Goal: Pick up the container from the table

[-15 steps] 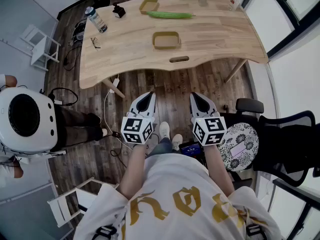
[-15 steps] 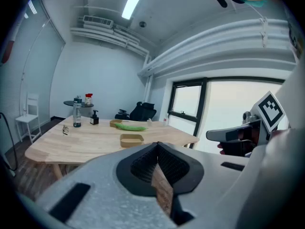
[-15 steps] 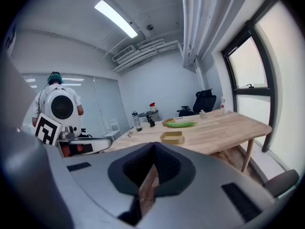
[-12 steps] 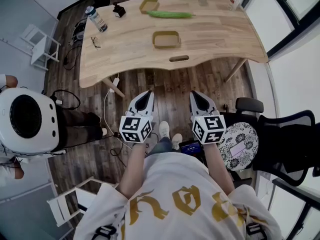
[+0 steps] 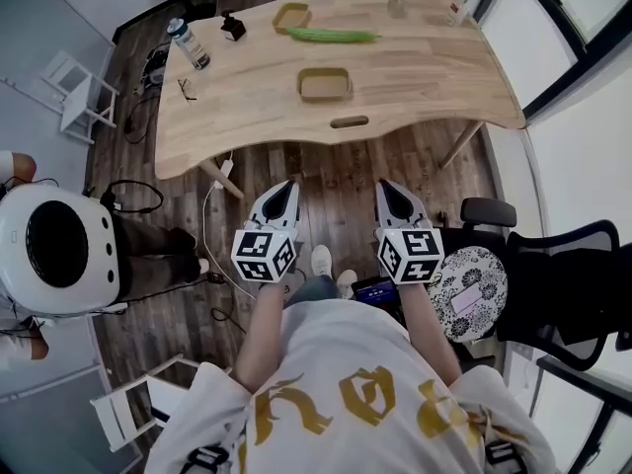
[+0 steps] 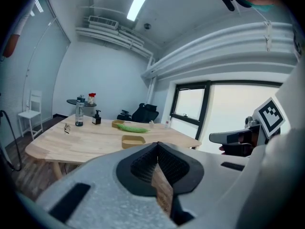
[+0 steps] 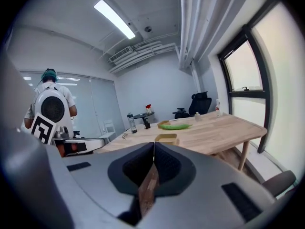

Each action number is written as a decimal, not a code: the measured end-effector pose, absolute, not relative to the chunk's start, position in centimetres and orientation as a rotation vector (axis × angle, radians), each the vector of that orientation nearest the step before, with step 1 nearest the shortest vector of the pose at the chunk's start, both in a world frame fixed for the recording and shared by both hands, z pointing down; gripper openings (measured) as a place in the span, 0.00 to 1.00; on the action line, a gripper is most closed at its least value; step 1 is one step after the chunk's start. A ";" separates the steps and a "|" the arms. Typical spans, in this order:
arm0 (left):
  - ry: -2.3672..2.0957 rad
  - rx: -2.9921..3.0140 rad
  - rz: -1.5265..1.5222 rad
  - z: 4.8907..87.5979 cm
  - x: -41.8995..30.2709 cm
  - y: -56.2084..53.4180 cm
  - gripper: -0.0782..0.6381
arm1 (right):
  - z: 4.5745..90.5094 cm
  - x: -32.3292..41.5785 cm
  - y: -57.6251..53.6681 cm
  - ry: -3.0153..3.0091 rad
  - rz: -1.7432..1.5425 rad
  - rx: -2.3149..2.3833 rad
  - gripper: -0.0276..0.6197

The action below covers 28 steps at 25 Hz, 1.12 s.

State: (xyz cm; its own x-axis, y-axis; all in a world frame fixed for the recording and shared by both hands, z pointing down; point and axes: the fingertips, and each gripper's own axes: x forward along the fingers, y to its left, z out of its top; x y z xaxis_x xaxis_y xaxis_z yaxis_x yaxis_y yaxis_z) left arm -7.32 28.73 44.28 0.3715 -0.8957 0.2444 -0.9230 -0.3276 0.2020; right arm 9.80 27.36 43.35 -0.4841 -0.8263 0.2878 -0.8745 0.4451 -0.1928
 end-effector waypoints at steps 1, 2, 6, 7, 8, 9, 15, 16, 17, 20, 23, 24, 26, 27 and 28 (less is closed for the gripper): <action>-1.602 2.332 0.120 44.2 -7.2 28.5 0.12 | 43.5 10.1 27.1 -2.533 0.482 1.515 0.06; -1.599 2.331 0.114 44.3 -7.2 28.2 0.12 | 43.7 10.3 26.9 -2.527 0.487 1.523 0.06; -1.589 2.325 0.108 44.8 -7.1 26.6 0.12 | 44.4 10.4 25.4 -2.507 0.495 1.528 0.06; -1.587 2.324 0.107 45.0 -7.1 26.0 0.12 | 44.5 10.4 24.8 -2.502 0.493 1.529 0.06; -1.585 2.323 0.107 45.1 -7.2 25.2 0.12 | 44.6 10.4 24.1 -2.497 0.490 1.531 0.06; -1.583 2.323 0.107 45.3 -7.3 24.3 0.12 | 44.7 10.3 23.4 -2.492 0.488 1.534 0.06; -1.573 2.329 0.104 46.0 -9.0 16.2 0.12 | 45.1 9.5 16.2 -2.466 0.521 1.576 0.06; -1.565 2.334 0.107 46.1 -9.4 14.5 0.12 | 45.0 9.3 14.5 -2.460 0.524 1.588 0.06; -1.556 2.338 0.112 46.1 -9.8 12.7 0.12 | 45.0 9.1 12.9 -2.447 0.527 1.600 0.06; -1.518 2.346 0.120 46.0 -10.9 7.4 0.12 | 45.2 8.5 8.4 -2.401 0.553 1.637 0.06; -1.477 2.354 0.125 45.9 -11.9 2.4 0.12 | 45.4 7.3 4.1 -2.370 0.578 1.666 0.06; -1.466 2.360 0.128 45.9 -12.3 0.8 0.12 | 45.4 6.8 2.7 -2.365 0.574 1.668 0.06; -1.446 2.378 0.137 45.8 -13.1 -2.0 0.12 | 45.5 5.7 0.2 -2.356 0.566 1.671 0.06; -1.436 2.386 0.142 45.8 -13.5 -3.3 0.12 | 45.6 5.3 -0.9 -2.349 0.567 1.677 0.06; -1.427 2.390 0.145 45.8 -14.0 -4.3 0.12 | 45.8 5.0 -1.7 -2.341 0.574 1.687 0.06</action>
